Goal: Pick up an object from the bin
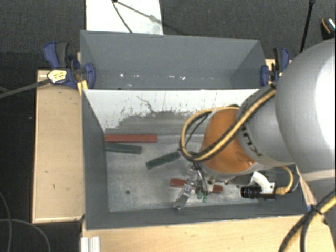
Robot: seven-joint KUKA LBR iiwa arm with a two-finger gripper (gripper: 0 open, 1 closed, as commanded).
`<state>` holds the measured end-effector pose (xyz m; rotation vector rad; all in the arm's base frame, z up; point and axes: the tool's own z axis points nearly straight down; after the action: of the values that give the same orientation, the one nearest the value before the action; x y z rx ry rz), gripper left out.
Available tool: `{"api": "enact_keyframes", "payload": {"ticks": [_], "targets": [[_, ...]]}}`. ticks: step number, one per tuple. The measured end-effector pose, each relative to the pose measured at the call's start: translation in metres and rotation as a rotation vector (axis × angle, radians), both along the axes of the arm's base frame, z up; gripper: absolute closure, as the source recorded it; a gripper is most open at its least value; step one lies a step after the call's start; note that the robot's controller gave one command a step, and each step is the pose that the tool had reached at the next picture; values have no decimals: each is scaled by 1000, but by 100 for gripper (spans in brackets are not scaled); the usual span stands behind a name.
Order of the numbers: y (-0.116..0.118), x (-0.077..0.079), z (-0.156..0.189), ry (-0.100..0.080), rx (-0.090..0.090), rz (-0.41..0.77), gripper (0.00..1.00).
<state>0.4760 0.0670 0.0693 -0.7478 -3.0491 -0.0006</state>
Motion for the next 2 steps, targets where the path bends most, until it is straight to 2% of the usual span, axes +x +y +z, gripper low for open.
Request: {"api": "enact_keyframes", "payload": {"ticks": [1, 2], "targets": [[0, 0, 0, 0, -1, 4, 0], [0, 0, 0, 0, -1, 6, 100]]}}
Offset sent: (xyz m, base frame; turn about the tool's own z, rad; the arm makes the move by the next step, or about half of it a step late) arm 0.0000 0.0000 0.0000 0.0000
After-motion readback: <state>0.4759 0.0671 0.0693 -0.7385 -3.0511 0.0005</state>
